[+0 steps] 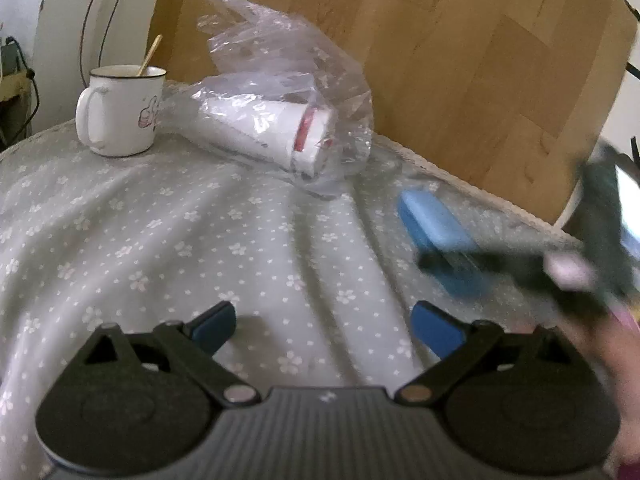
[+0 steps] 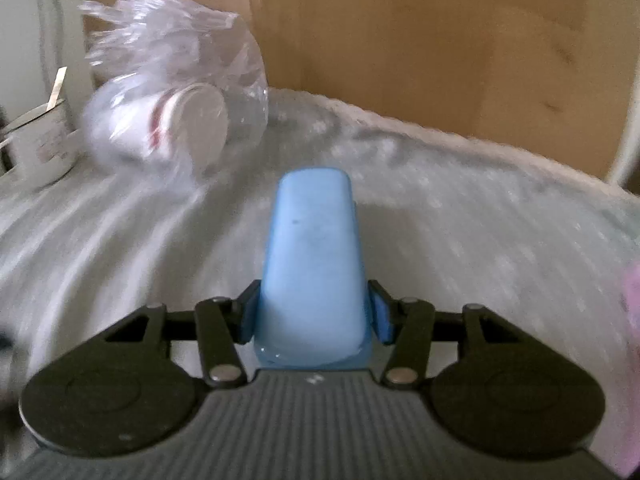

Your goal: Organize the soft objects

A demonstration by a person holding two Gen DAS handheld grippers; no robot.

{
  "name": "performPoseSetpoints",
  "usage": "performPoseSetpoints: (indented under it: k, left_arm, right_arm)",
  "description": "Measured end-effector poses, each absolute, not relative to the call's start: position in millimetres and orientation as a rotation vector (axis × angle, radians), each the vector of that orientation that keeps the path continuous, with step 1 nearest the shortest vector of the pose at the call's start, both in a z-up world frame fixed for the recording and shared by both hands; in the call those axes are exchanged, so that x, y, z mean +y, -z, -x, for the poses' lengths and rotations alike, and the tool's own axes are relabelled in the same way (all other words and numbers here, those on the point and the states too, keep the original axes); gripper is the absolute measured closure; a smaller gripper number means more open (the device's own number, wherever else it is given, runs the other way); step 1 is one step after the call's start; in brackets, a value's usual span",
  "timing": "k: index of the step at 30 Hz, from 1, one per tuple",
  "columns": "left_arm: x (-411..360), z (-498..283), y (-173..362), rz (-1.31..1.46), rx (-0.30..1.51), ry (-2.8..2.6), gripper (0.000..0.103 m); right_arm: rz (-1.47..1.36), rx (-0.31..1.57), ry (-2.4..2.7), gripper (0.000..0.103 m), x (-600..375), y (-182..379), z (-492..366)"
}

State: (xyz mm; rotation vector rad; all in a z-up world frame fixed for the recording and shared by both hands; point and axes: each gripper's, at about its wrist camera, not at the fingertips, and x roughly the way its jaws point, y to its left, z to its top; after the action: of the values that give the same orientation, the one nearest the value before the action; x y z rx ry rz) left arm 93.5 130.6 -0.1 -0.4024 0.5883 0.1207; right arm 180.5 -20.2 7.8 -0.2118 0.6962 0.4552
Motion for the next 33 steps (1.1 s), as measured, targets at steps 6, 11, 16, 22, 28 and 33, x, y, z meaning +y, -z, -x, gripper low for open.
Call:
performPoseSetpoints:
  k: [6,11,16,22,28,33]
  left_arm:
    - [115.4,-92.2,-2.3,0.322,0.586,-0.092,0.002]
    - [91.7,-89.4,-5.3,0.187,0.577,-0.099,0.002]
    - [78.0,-93.9,-1.4,0.171,0.667,-0.080,0.002]
    - [42.5,-72.5,0.1,0.223,0.670,-0.036,0.001]
    - [-4.6,-57.9,-1.4,0.146,0.653,0.038,0.001]
    - [-3.6,-58.4,-1.2,0.146,0.648,0.050,0.001]
  right_arm:
    - [0.222,0.637,-0.478,0.046,-97.8,-10.3,-61.0]
    - [0.225,0.562,-0.419,0.046,-155.6,-7.3,16.8]
    - [0.212,0.543,-0.389,0.046,-178.9,0.8,37.2]
    - [0.135,0.571,-0.400,0.042,-186.7,2.5,30.5]
    - [0.117,0.567,-0.412,0.039,-191.2,2.9,34.7]
    - [0.090,0.570,-0.415,0.039,-194.4,3.2,34.6]
